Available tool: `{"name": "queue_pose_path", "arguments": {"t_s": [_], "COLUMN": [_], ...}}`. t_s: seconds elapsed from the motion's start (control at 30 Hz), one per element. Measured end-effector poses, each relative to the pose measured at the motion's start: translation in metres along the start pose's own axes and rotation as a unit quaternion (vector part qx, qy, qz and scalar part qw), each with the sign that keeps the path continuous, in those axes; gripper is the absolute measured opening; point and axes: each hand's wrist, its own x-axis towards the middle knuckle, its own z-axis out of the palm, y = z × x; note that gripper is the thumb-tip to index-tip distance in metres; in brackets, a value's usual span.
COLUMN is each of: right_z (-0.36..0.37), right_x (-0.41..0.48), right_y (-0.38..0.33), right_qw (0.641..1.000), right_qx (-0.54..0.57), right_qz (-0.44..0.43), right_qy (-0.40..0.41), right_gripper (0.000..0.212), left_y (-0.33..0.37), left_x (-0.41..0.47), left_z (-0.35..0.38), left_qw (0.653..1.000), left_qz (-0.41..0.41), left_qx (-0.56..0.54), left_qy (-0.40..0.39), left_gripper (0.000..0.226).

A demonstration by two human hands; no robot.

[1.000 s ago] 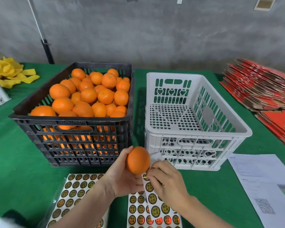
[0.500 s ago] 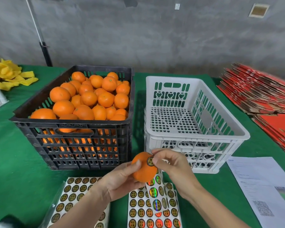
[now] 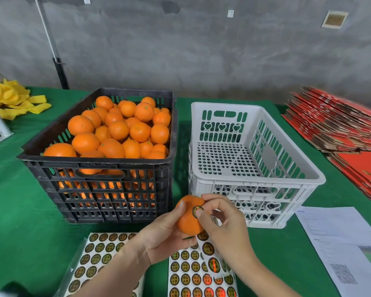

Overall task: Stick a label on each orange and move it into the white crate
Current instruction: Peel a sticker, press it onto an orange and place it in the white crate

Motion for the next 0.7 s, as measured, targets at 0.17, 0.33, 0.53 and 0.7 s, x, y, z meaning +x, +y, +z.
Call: {"name": "queue_pose_path", "arguments": {"t_s": [0.17, 0.33, 0.53, 0.7], "right_z": [-0.007, -0.017, -0.016, -0.040], "right_x": [0.005, 0.012, 0.012, 0.098], "right_y": [-0.005, -0.015, -0.032, -0.059], "right_qw": [1.000, 0.988, 0.962, 0.992], "right_qx": [-0.004, 0.001, -0.158, -0.092], "right_qz": [0.006, 0.074, -0.023, -0.052], "right_qy": [-0.026, -0.137, -0.223, -0.075], "right_gripper": [0.028, 0.056, 0.075, 0.067], "left_y": [0.003, 0.008, 0.025, 0.047], "left_x": [-0.004, -0.004, -0.002, 0.004], "left_z": [0.002, 0.001, 0.000, -0.001], "left_qw": [1.000, 1.000, 0.996, 0.986], "left_qz": [-0.001, -0.001, -0.003, 0.008], "left_qx": [0.016, 0.027, 0.083, 0.138], "left_qy": [-0.010, -0.007, -0.010, 0.089], "left_gripper": [0.088, 0.092, 0.079, 0.055]}}
